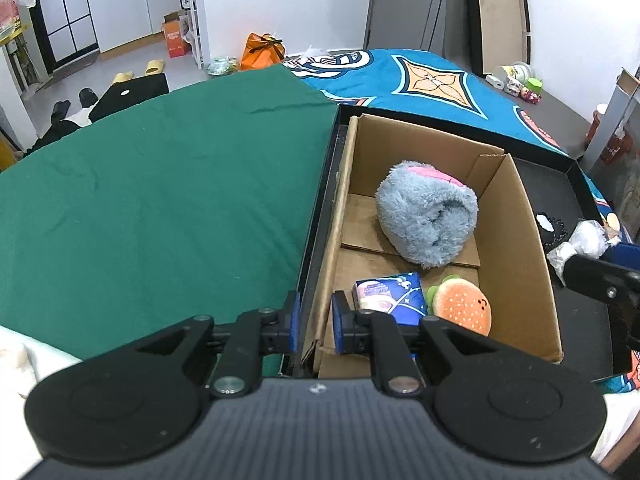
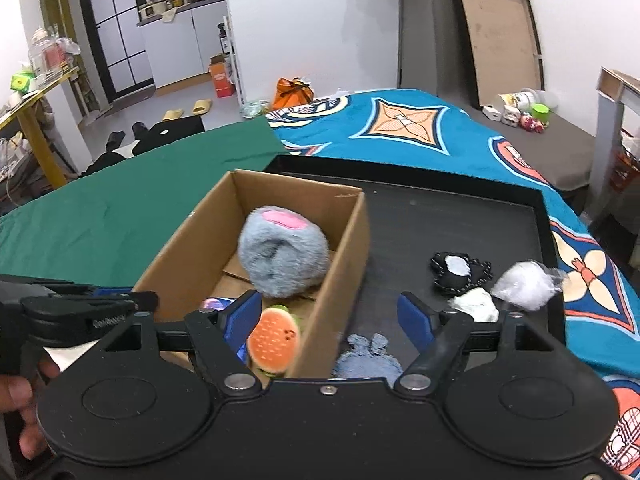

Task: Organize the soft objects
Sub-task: 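Move the right tool to the blue denim cloth and close on it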

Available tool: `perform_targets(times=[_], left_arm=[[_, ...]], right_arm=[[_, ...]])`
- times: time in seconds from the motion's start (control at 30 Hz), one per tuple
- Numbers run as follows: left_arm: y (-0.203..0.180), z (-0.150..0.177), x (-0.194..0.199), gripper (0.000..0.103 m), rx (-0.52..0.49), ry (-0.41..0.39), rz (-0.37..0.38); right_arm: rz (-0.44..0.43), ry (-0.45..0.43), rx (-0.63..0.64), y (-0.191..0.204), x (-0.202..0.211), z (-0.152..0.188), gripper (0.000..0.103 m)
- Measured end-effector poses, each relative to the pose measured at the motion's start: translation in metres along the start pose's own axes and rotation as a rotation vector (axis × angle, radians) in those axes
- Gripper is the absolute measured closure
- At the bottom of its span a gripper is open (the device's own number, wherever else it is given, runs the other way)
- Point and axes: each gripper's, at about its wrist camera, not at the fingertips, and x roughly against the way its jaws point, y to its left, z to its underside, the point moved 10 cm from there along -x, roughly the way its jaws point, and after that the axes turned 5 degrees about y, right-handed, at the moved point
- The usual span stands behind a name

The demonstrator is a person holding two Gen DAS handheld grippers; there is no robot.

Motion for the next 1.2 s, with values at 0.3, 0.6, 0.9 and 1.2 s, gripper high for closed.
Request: perform_targets(times=[0.3, 0.6, 0.9, 1.2], left_arm=[[-0.004, -0.003, 0.004, 0.052, -0.032, -0.024, -0.059], [-0.008, -0.005, 0.003, 0.039, -0.062, -0.02, -0.108], [-0.012, -0.005, 0.002, 0.035, -0.093, -0.014, -0.143], [-0.017, -0.006, -0.006, 0.034, -0.125, 0.011, -0.182]], right_arm=[[0.002, 0.004, -0.046, -0.032, -0.002, 0.011, 0.028], [-0.006, 0.026, -0.116, -0.058, -0.014, 0.025, 0.029], [-0.078, 0.092, -0.189, -0.068, -0.038, 0.046, 0.034], [-0.128, 0.155, -0.258, -0.078, -0.065, 0.065, 0.04]])
